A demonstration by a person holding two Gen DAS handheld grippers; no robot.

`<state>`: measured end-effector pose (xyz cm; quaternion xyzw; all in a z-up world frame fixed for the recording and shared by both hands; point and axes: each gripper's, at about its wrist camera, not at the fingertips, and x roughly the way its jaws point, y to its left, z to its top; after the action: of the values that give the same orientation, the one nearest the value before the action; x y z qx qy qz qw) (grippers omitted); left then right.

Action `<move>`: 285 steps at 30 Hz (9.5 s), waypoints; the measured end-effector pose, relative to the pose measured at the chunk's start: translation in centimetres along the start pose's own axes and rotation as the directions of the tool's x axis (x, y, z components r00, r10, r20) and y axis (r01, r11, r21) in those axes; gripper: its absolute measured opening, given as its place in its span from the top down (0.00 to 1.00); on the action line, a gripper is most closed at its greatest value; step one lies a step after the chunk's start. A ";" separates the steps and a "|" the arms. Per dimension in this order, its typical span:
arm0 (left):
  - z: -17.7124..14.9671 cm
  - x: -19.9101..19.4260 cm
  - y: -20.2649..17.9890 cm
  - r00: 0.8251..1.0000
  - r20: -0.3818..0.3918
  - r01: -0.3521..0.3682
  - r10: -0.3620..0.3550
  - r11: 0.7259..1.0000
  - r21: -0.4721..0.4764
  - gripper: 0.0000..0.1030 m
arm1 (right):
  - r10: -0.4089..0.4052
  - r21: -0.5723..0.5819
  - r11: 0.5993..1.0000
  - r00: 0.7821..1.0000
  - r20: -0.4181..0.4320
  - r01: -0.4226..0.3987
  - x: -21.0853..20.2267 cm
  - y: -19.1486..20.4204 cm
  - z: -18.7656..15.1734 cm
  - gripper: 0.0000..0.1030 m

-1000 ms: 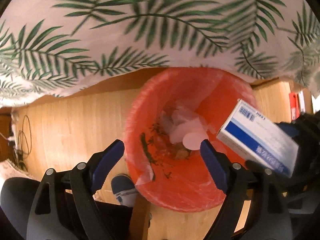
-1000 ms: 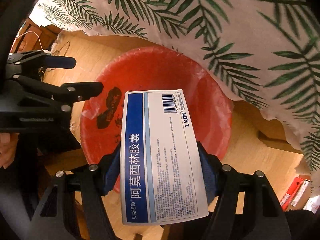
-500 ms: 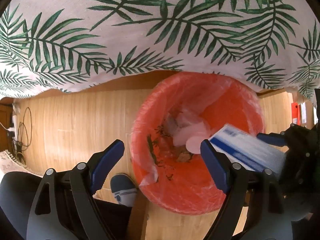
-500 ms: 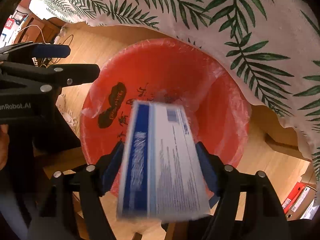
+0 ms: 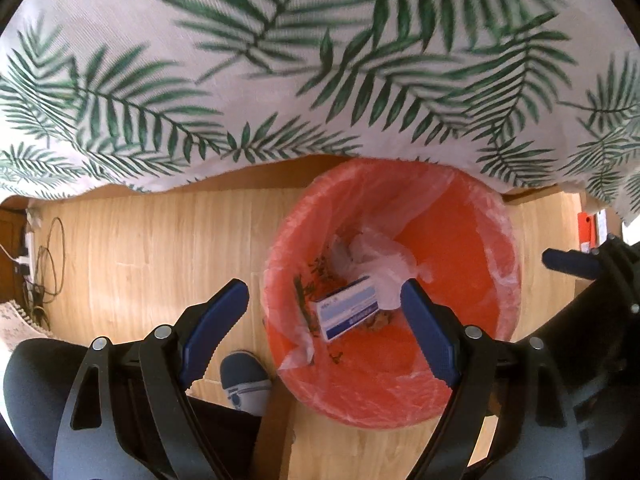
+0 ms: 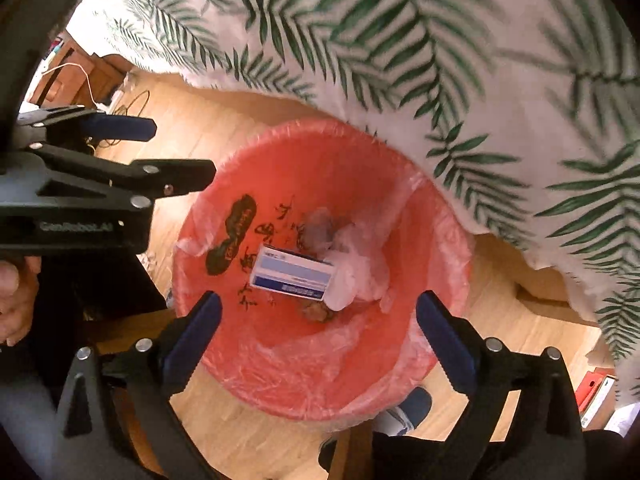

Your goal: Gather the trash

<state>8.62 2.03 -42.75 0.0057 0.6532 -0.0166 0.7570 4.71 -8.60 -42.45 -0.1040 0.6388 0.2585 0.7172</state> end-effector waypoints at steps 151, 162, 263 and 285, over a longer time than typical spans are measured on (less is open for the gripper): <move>24.4 -22.6 -3.2 0.846 0.526 -0.014 -0.093 0.981 0.196 0.81 | -0.148 0.124 0.988 0.820 0.553 0.095 -26.9 -11.7 23.3 0.61; 13.8 -25.5 -2.8 0.851 0.519 -0.018 -0.080 0.983 0.181 0.81 | -0.121 0.089 0.992 0.808 0.576 0.085 -29.5 -5.3 13.1 0.61; -1.8 5.9 -0.5 0.991 -0.131 -0.021 0.028 0.998 0.053 0.09 | 0.031 0.073 0.997 0.993 -0.111 -0.023 4.2 0.2 -2.7 0.47; -2.8 -0.8 -1.2 0.998 -0.062 0.007 -0.002 0.997 0.083 0.06 | -0.091 -0.073 0.993 0.993 0.072 0.097 -5.9 4.0 -2.5 0.05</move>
<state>5.67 0.92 -42.32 0.0363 0.6749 -0.0453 0.7356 0.27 -7.79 -36.42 -0.1523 0.5978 0.2520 0.7456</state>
